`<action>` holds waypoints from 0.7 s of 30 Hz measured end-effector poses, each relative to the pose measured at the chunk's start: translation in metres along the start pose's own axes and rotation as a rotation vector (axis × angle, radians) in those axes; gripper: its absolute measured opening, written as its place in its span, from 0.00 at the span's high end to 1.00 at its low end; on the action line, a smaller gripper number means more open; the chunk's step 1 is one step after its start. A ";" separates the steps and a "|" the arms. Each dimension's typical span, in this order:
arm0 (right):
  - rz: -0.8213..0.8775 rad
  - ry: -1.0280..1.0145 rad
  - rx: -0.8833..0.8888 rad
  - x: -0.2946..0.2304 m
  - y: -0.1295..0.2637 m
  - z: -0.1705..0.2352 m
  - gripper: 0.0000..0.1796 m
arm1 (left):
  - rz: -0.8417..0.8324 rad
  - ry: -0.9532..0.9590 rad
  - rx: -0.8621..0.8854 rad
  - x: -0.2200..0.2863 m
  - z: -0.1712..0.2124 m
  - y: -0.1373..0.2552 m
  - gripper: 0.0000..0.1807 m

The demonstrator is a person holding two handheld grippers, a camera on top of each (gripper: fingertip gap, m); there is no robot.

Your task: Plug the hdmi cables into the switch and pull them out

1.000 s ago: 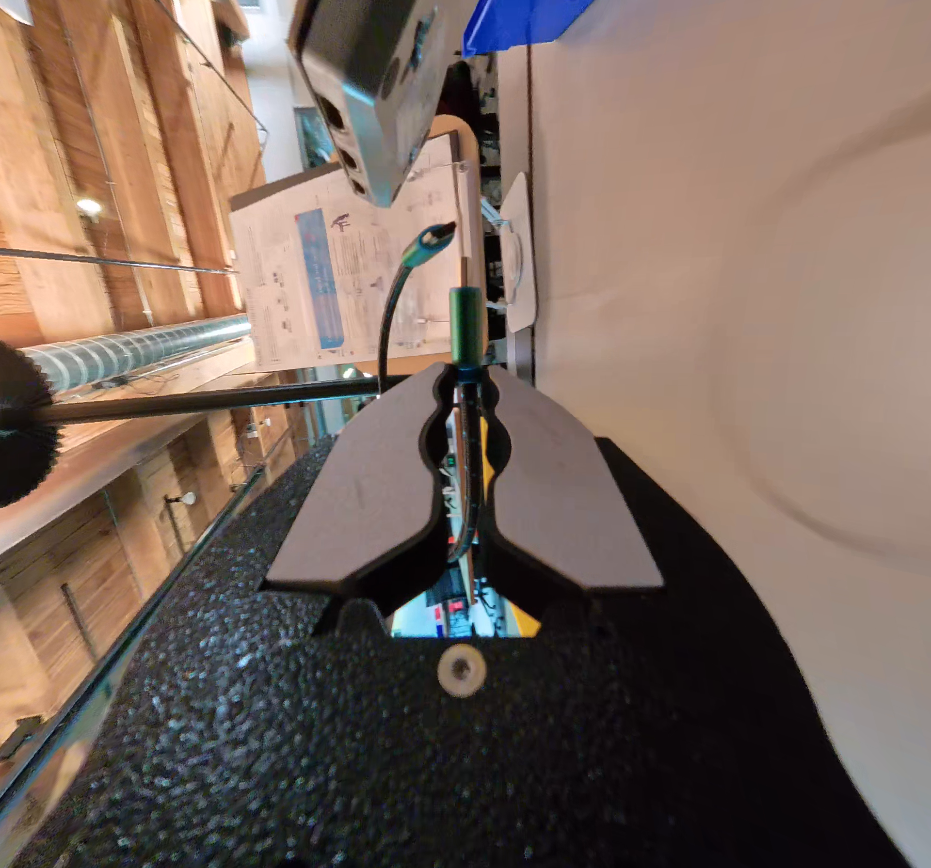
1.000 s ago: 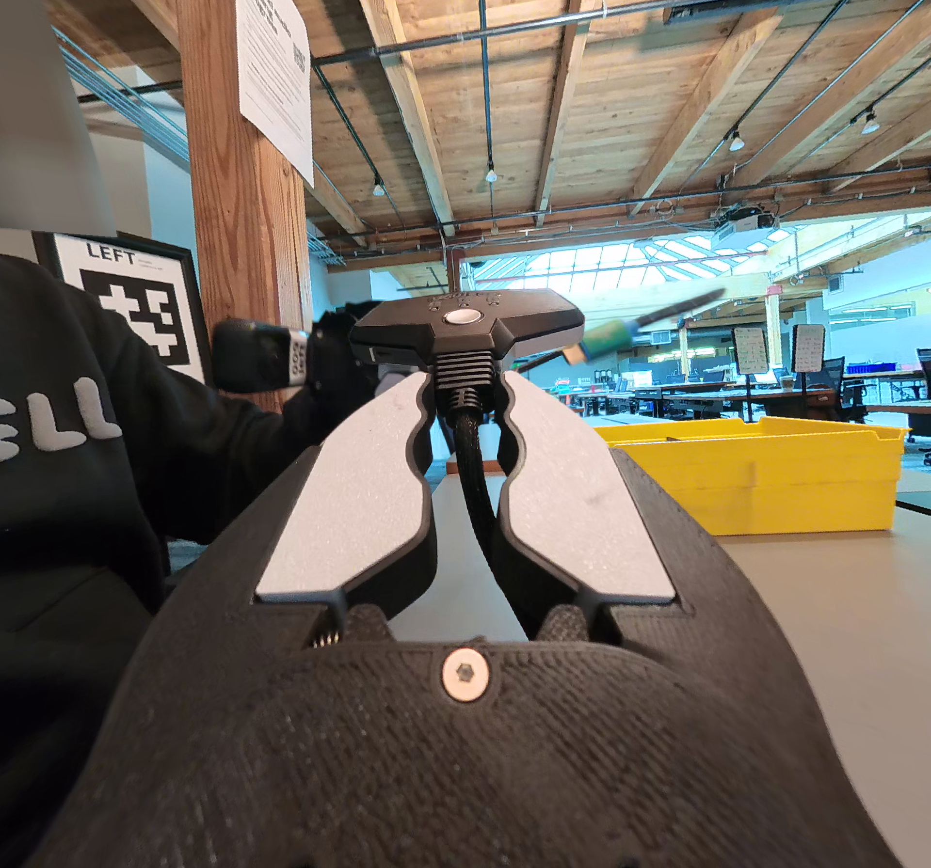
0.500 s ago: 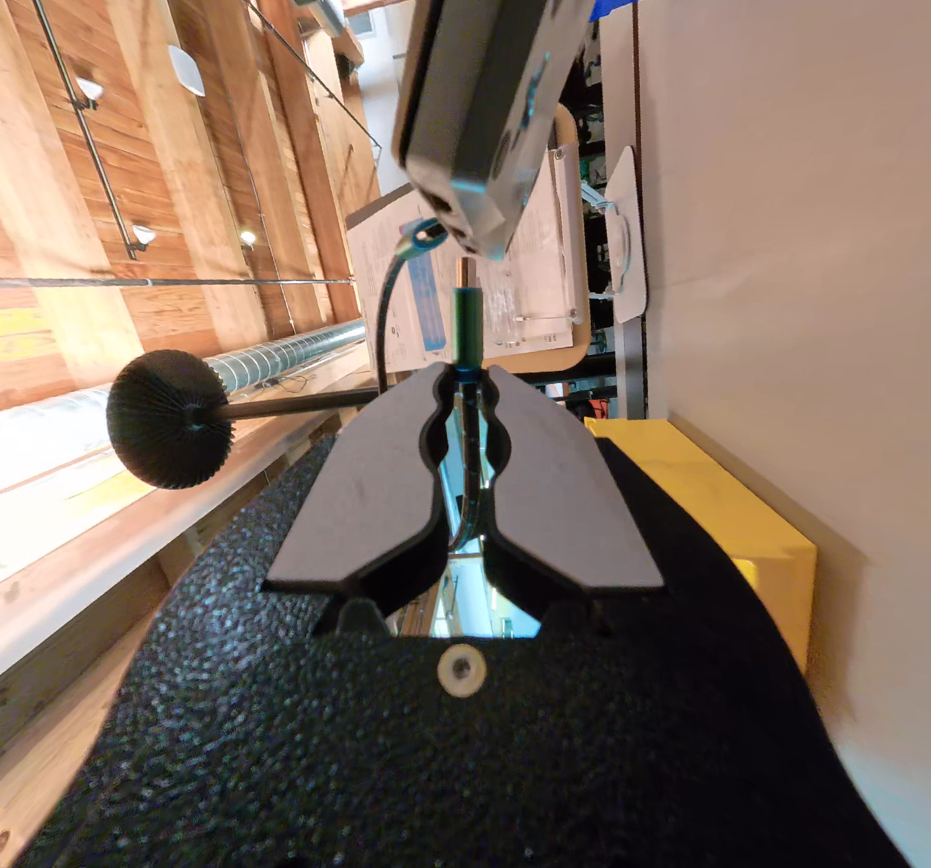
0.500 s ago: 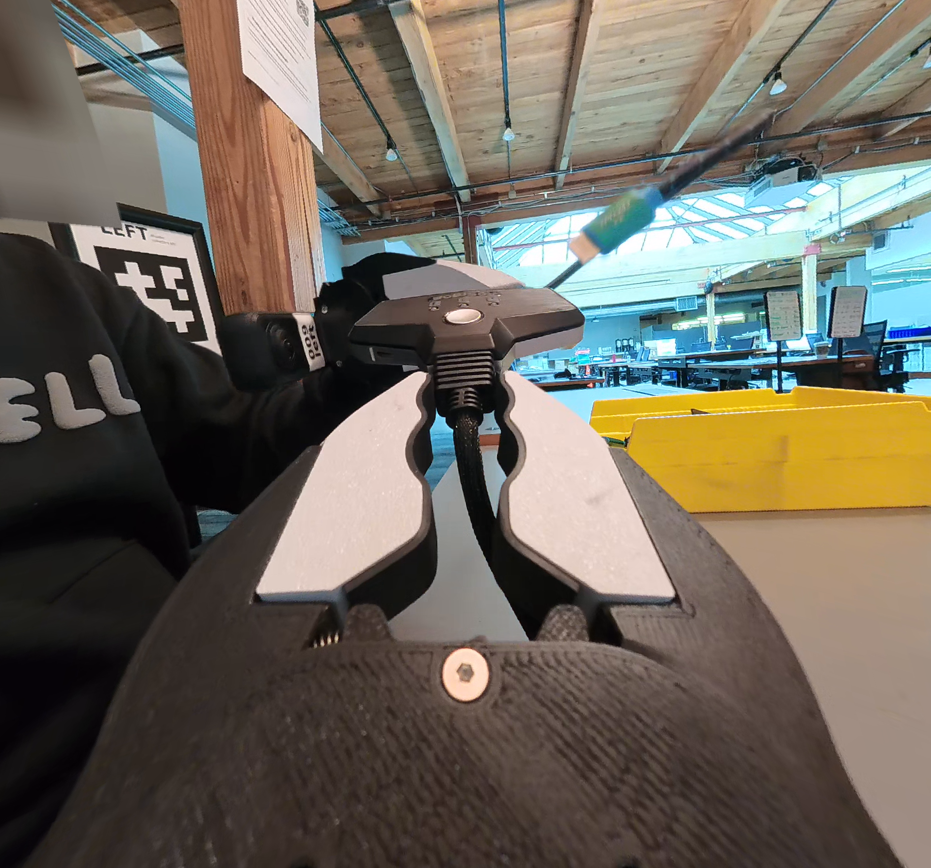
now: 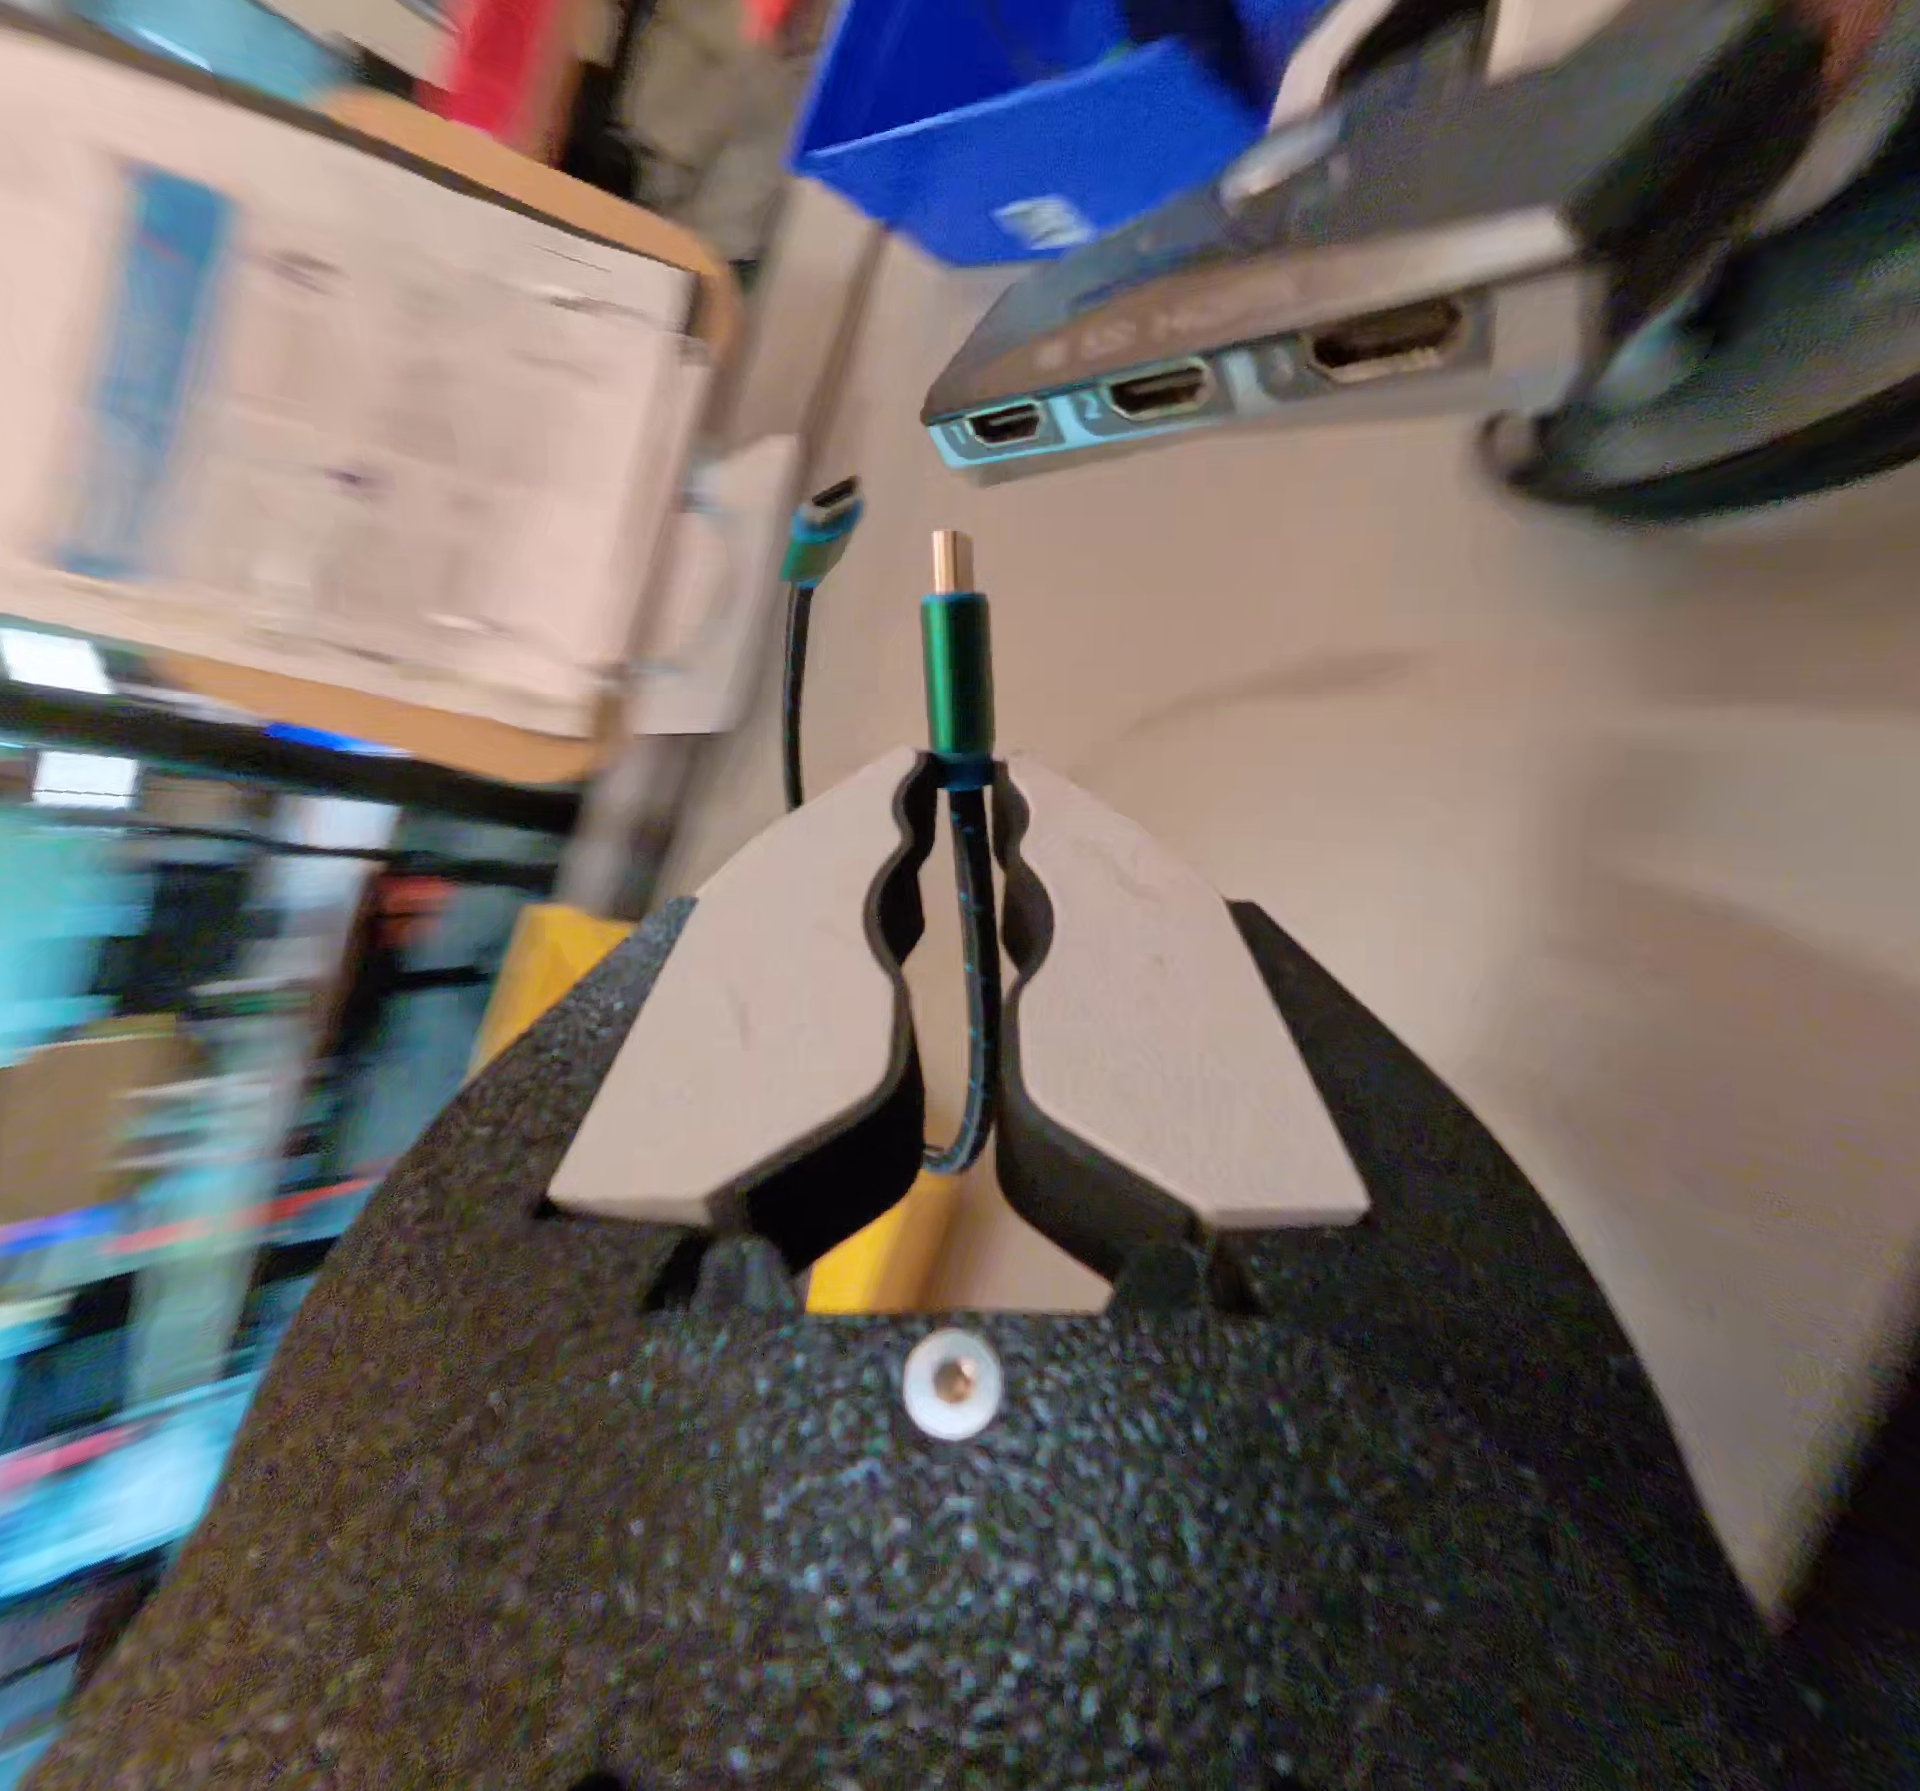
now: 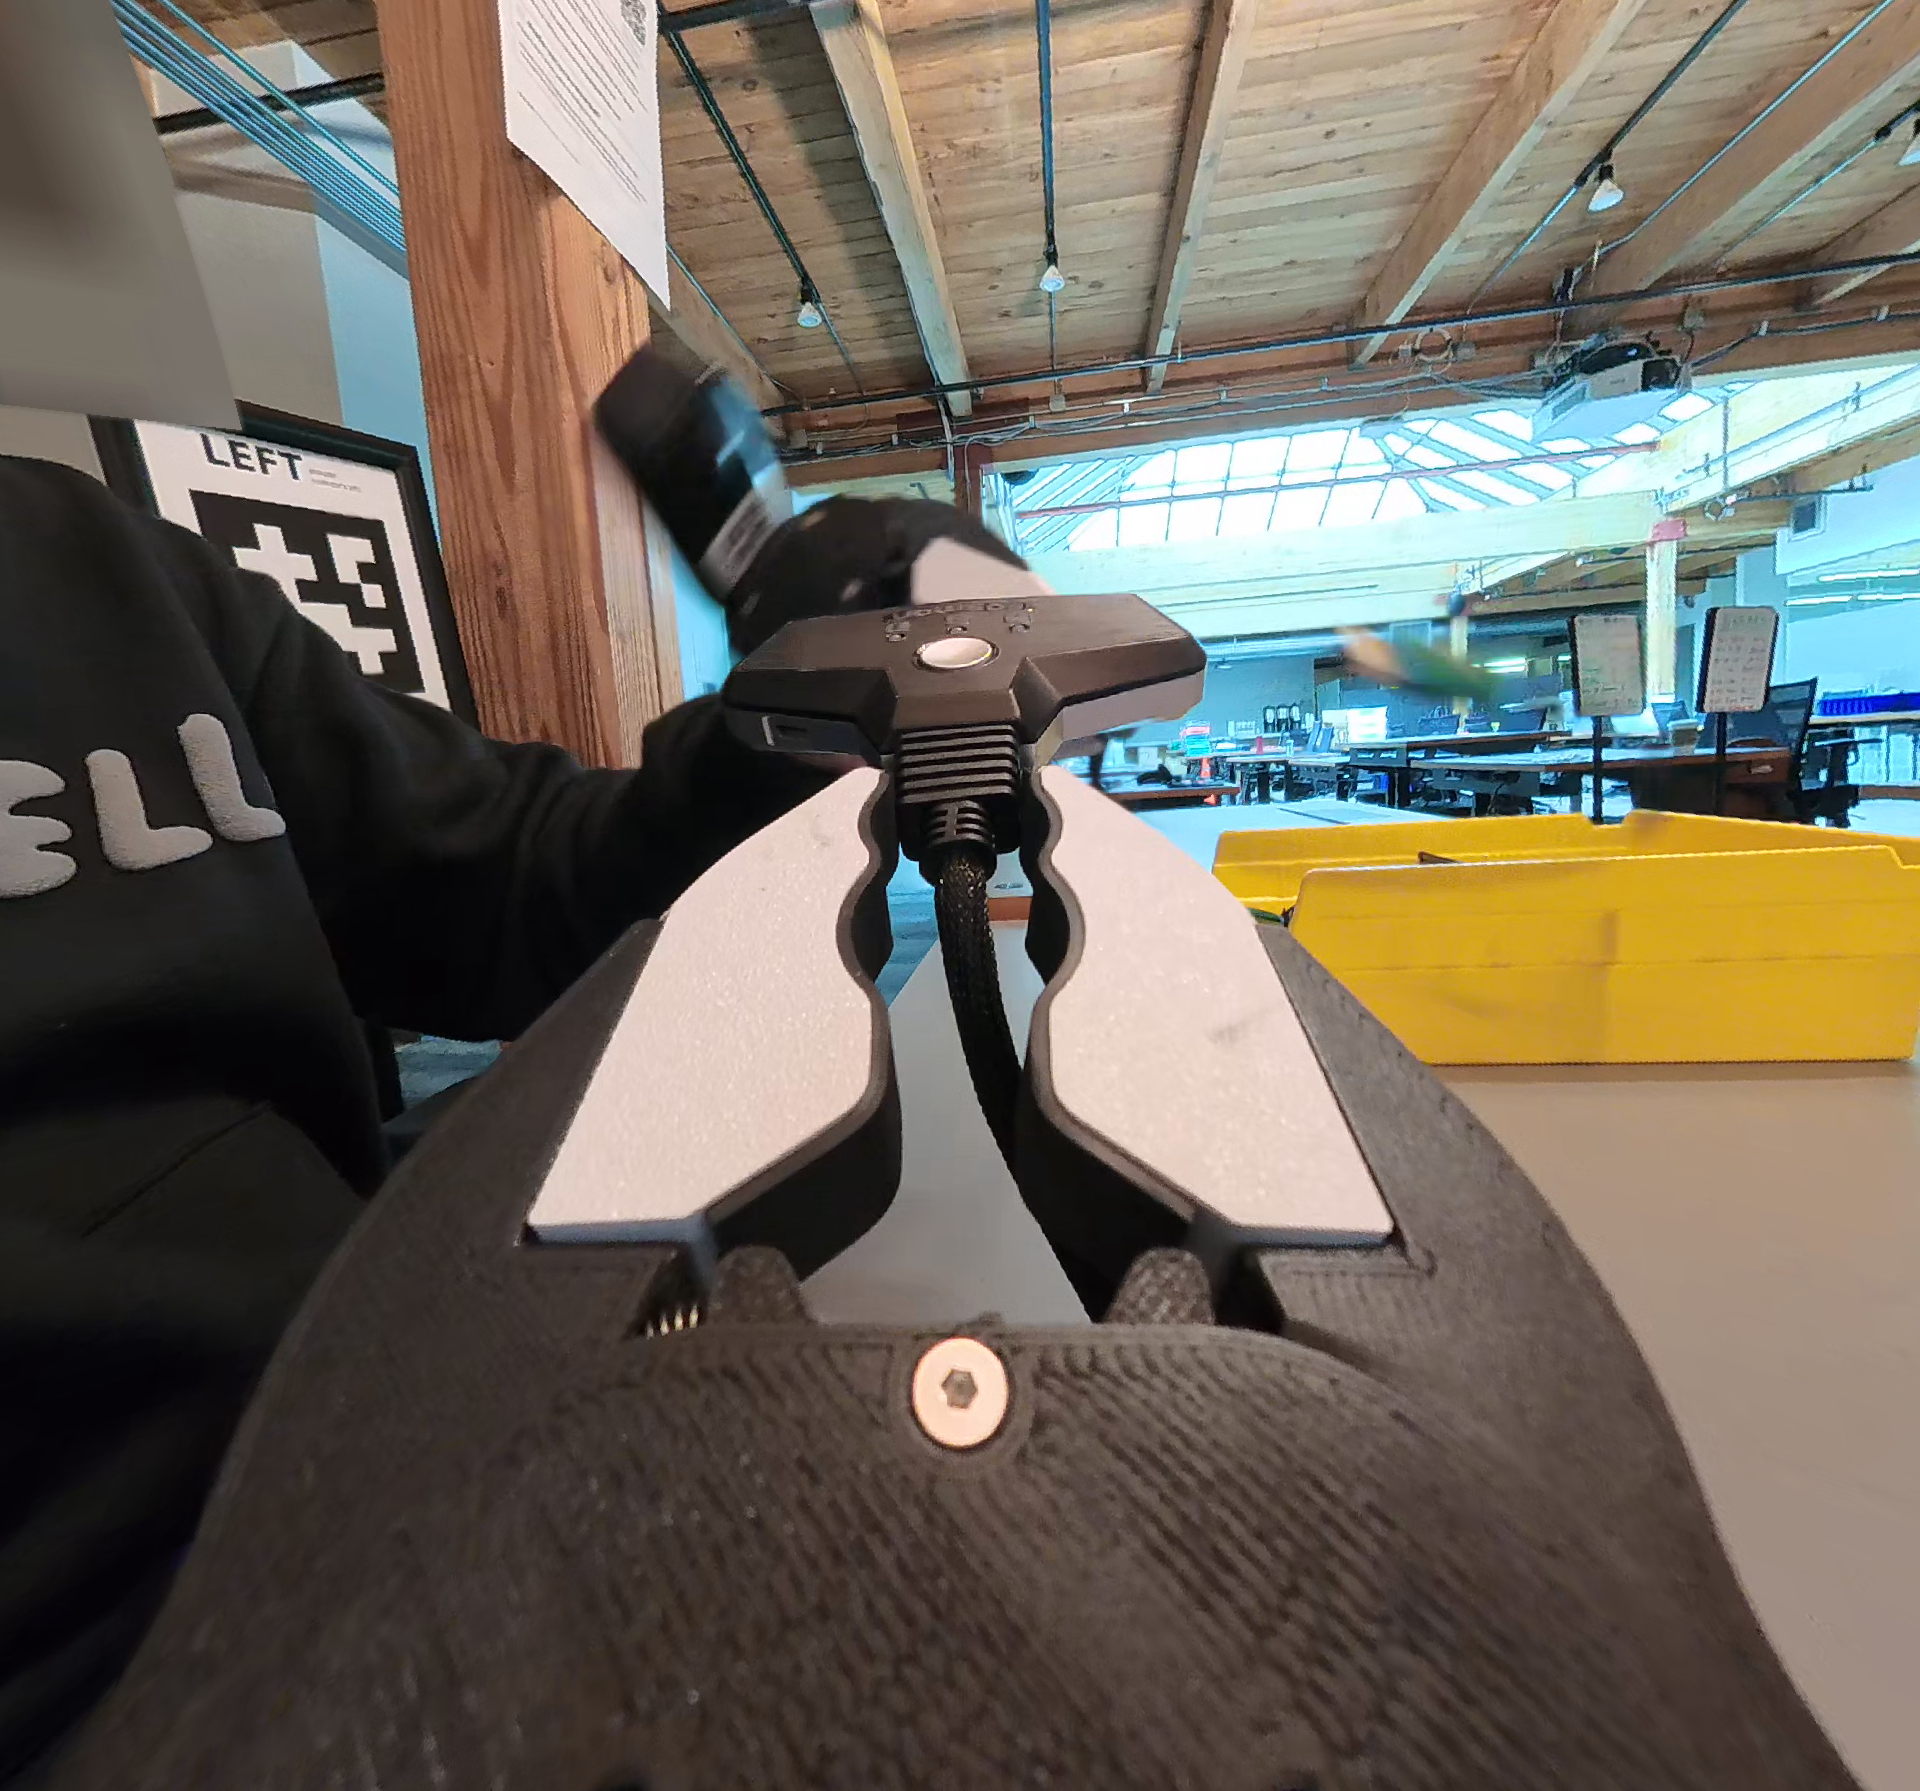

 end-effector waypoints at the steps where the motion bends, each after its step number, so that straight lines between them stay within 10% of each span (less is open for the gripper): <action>1: 0.001 0.002 0.003 0.000 0.000 -0.001 0.88 | 0.142 0.114 0.018 -0.003 0.001 0.002 0.94; 12: 0.070 0.085 0.009 0.000 0.024 -0.024 0.88 | 1.276 0.733 0.087 -0.028 0.015 0.009 0.94; 21: 0.128 0.082 0.080 0.005 0.039 -0.029 0.88 | 0.870 0.731 -0.004 -0.023 0.062 -0.111 0.94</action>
Point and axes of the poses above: each gripper's, where its closed fingertips meet, y back along the fingers, z out of its underside, x = y × z across the jaws, the point moved 6 cm from there along y, back along the fingers, and after that the axes turned 3 degrees about -x, right-handed, at the moved point
